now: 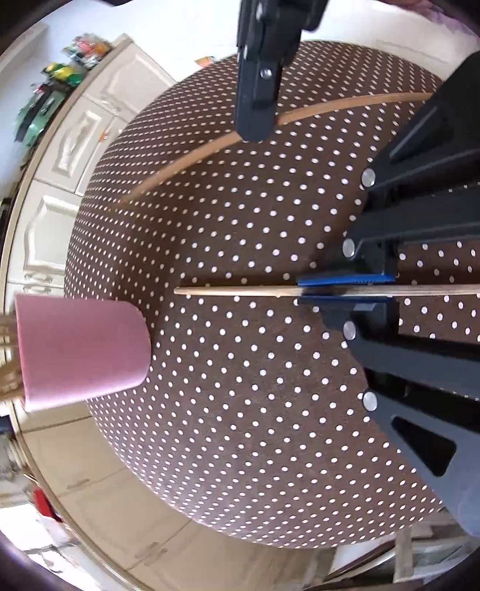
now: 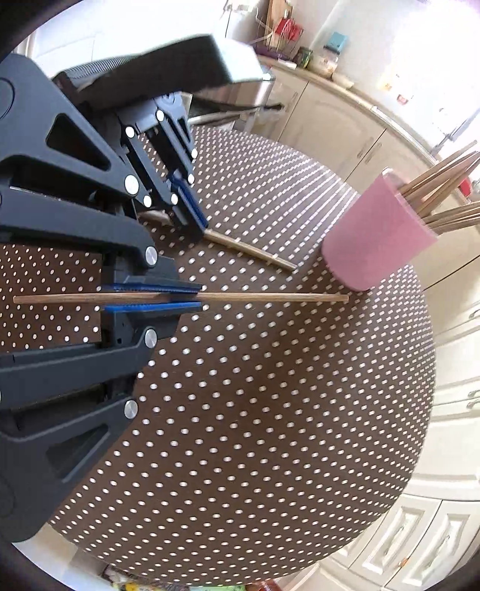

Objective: Organize utensils
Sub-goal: 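Lift both chopsticks upright and lower them into the pink cup, then open both tools and pull them back from the pink cup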

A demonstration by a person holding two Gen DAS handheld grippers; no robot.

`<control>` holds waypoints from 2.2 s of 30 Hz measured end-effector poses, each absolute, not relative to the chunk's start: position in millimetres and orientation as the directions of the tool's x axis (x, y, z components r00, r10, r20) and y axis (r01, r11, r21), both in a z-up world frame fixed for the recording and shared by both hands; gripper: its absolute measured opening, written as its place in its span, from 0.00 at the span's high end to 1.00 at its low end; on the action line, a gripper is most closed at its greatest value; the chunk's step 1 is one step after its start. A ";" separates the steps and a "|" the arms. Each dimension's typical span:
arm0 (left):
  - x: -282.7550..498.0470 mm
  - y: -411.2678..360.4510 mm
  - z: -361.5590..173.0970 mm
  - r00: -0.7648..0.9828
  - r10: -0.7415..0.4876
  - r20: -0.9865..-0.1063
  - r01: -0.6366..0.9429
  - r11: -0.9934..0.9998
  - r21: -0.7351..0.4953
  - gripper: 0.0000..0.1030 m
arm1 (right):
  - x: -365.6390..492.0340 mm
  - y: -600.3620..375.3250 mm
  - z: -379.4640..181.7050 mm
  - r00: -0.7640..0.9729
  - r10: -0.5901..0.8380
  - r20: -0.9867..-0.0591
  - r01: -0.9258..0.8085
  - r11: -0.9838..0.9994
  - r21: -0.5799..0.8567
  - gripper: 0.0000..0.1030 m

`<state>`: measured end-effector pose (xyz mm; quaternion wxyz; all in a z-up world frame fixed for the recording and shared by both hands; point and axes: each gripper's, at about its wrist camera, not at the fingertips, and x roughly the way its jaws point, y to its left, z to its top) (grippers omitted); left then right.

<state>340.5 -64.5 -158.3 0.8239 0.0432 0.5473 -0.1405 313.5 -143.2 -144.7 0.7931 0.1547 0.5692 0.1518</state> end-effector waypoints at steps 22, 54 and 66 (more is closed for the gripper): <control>351.5 -54.3 -2.8 0.894 -0.185 -0.408 0.148 0.982 -0.122 0.95 | 322.5 -234.8 2.9 0.850 0.435 -0.296 -0.282 0.852 0.441 0.95; 418.2 -45.0 -71.2 0.996 -0.042 -0.080 0.030 0.989 -0.148 0.94 | 424.9 -201.0 -86.2 0.851 0.459 -0.255 -0.358 0.862 0.359 0.94; 376.0 -39.0 -94.8 0.946 -0.099 -0.310 0.070 0.992 -0.102 0.71 | 348.4 -232.5 -70.8 0.876 0.344 -0.337 -0.258 0.926 0.276 0.32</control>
